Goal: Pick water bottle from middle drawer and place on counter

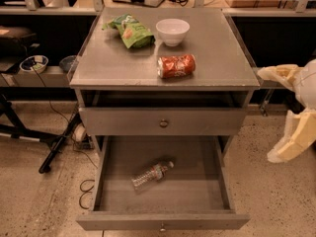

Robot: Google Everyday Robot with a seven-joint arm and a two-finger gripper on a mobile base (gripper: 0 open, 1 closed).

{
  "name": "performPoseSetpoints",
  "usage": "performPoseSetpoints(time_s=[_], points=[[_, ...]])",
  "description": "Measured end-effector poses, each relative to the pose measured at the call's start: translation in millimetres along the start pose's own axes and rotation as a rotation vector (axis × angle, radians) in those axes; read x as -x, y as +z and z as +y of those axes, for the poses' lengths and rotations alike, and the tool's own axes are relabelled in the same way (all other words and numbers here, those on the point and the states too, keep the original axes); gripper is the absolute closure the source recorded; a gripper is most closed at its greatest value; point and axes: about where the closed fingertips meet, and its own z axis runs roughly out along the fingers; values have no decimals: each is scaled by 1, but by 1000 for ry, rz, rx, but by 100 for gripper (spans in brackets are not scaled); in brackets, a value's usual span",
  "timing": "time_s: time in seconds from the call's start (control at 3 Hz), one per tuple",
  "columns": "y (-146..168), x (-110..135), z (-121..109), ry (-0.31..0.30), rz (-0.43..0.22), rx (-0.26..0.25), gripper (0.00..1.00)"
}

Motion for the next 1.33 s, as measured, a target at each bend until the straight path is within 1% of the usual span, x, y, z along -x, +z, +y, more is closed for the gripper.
performPoseSetpoints(time_s=[0.33,0.67,1.0,1.33], points=[[2,-2,1,4,11,-4,0],[12,-15,8,29,68,-27,0],[44,-41,17,53,61,22,0],[79,-61,18,53,26,107,0]])
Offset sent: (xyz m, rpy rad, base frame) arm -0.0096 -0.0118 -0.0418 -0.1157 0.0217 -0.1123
